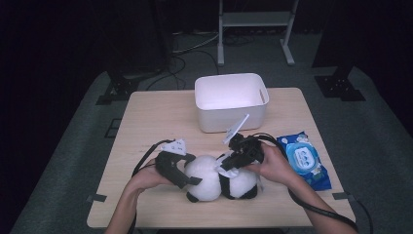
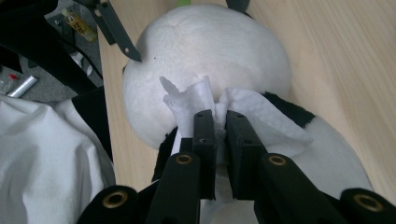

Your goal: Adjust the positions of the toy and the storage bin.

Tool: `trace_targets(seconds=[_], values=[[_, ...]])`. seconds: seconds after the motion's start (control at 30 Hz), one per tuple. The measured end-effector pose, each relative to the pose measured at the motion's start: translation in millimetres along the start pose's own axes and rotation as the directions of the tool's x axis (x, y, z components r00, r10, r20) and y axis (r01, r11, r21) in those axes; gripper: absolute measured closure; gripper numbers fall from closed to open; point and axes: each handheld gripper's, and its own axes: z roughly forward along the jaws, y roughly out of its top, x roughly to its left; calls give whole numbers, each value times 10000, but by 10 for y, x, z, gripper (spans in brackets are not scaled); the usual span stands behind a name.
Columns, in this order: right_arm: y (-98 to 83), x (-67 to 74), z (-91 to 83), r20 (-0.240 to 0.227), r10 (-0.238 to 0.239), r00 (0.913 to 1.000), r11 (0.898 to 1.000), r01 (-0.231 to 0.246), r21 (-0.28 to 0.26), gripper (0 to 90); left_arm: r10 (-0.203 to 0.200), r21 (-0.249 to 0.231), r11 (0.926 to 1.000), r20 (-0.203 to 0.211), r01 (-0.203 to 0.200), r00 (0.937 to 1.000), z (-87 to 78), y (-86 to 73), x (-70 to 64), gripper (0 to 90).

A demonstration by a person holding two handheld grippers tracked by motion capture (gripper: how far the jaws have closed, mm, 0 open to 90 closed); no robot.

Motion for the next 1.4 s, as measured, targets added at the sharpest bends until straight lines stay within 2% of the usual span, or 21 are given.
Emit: trace_targets(seconds=[0.23,0.4,0.43,0.63,0.8,1.0,1.4], values=[[-184,-82,-145,288,472,9985,9989,-471,-44,819,-203,158,9997,70,202,9998,34,-59,38,95],[-232,-105,-183,402,594,9974,9981,-587,-189,819,-325,604,9977,343,304,9989,131,-152,76,96],[-215,-94,-179,482,498,9976,9985,-488,-231,819,-389,617,9974,348,367,9986,137,-162,85,96],[-7,6,-111,504,-83,9987,9998,91,-148,819,-428,461,9981,285,415,9987,64,-178,99,96],[243,51,78,269,-446,9986,9988,440,236,818,-420,436,9982,162,412,9990,-20,-205,117,96],[481,-35,209,84,-493,9987,9982,490,347,817,-525,274,9982,3,524,9986,-98,-234,131,96],[767,-221,430,-158,-347,9993,9967,358,732,817,-498,298,9983,-7,498,9988,-110,-247,114,96]])
